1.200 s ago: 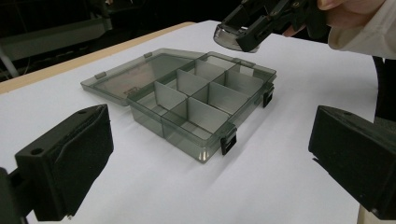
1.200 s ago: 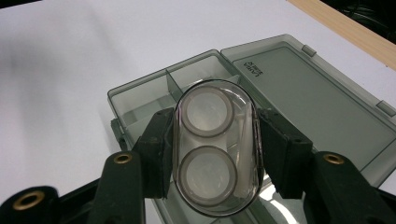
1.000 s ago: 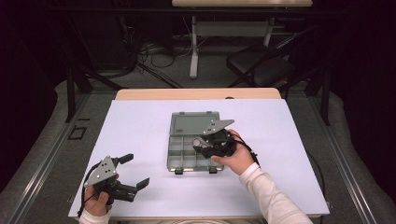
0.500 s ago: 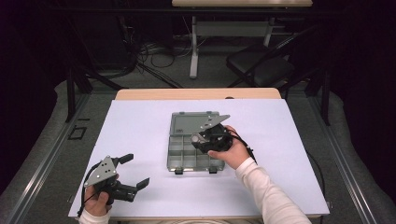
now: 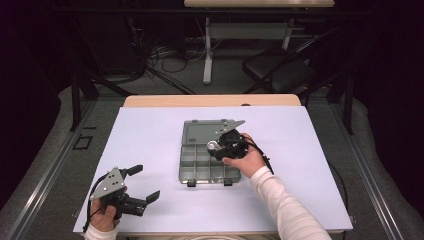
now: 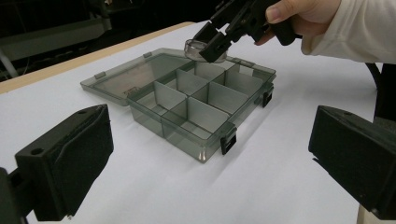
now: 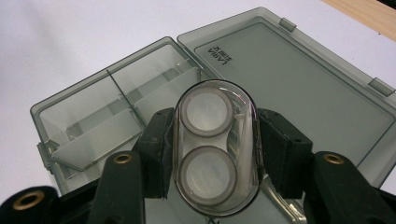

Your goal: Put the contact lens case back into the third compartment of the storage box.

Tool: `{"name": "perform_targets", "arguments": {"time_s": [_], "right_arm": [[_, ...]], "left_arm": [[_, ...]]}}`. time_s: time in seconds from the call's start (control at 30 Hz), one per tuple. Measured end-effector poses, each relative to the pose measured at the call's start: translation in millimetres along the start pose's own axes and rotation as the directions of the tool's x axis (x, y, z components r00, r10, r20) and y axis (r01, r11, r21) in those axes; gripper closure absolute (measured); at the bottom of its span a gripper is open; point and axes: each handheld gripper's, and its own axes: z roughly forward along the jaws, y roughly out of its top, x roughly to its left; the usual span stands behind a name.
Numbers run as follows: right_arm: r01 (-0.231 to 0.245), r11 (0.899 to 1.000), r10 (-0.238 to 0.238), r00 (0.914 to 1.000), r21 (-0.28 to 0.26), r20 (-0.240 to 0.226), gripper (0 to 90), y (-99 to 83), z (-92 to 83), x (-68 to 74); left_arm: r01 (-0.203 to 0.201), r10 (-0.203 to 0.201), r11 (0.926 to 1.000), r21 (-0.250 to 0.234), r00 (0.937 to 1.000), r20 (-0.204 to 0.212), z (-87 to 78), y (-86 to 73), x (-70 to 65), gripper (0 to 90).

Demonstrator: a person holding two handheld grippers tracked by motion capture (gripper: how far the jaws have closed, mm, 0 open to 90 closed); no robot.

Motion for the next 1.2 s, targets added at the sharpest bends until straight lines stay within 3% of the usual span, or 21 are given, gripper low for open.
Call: {"name": "perform_targets", "arguments": {"time_s": [0.4,0.9,1.2], "right_arm": [[-0.092,0.996,0.092,0.9957,0.013,-0.003,48.7,-0.9,7.6,-4.4],[-0.156,0.987,0.157,0.9875,0.028,-0.019,48.7,-2.0,17.3,-4.5],[-0.169,0.985,0.17,0.9851,0.032,-0.028,48.6,-3.3,19.4,-5.3]], "left_arm": [[0.001,-0.001,1.0,-0.003,1.0,0.0,-0.1,-0.2,0.2,0.2],[0.001,-0.001,1.0,-0.003,1.0,0.001,-0.2,-0.2,0.2,0.2],[0.001,-0.001,1.0,-0.004,1.0,-0.001,-0.2,-0.2,0.0,0.2]]}}
